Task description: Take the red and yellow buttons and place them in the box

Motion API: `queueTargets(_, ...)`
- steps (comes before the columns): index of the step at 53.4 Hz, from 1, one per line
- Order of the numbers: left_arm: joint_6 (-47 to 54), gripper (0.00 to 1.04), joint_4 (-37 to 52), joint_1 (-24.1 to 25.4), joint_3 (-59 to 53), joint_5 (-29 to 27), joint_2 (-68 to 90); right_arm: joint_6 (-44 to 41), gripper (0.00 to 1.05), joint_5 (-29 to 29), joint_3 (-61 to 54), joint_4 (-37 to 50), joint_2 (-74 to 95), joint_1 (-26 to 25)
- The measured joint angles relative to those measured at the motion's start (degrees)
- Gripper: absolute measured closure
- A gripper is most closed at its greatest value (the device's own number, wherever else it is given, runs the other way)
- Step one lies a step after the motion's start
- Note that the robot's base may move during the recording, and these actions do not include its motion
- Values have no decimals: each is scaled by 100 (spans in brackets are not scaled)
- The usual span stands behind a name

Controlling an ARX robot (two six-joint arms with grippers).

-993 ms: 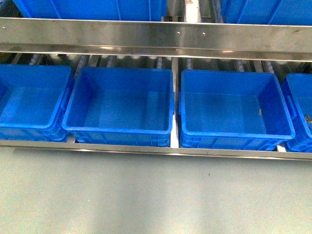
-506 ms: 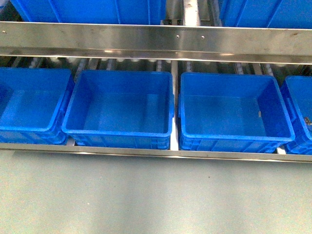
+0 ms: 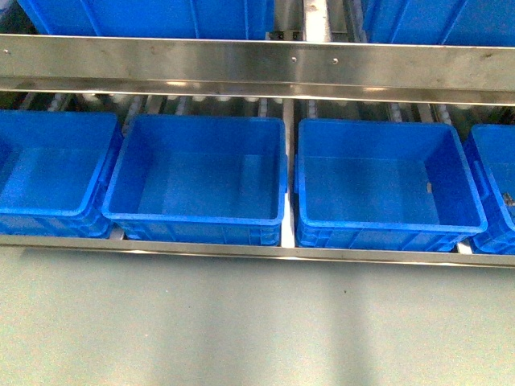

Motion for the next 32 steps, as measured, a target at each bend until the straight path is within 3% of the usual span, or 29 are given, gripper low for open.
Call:
queueTargets(13, 17, 72, -22, -46, 136, -37, 52, 70, 7, 24, -26, 190, 173, 599)
queueTargets(32, 22, 72, -63, -238, 466, -68, 378, 46, 7, 24, -57, 516, 376, 994)
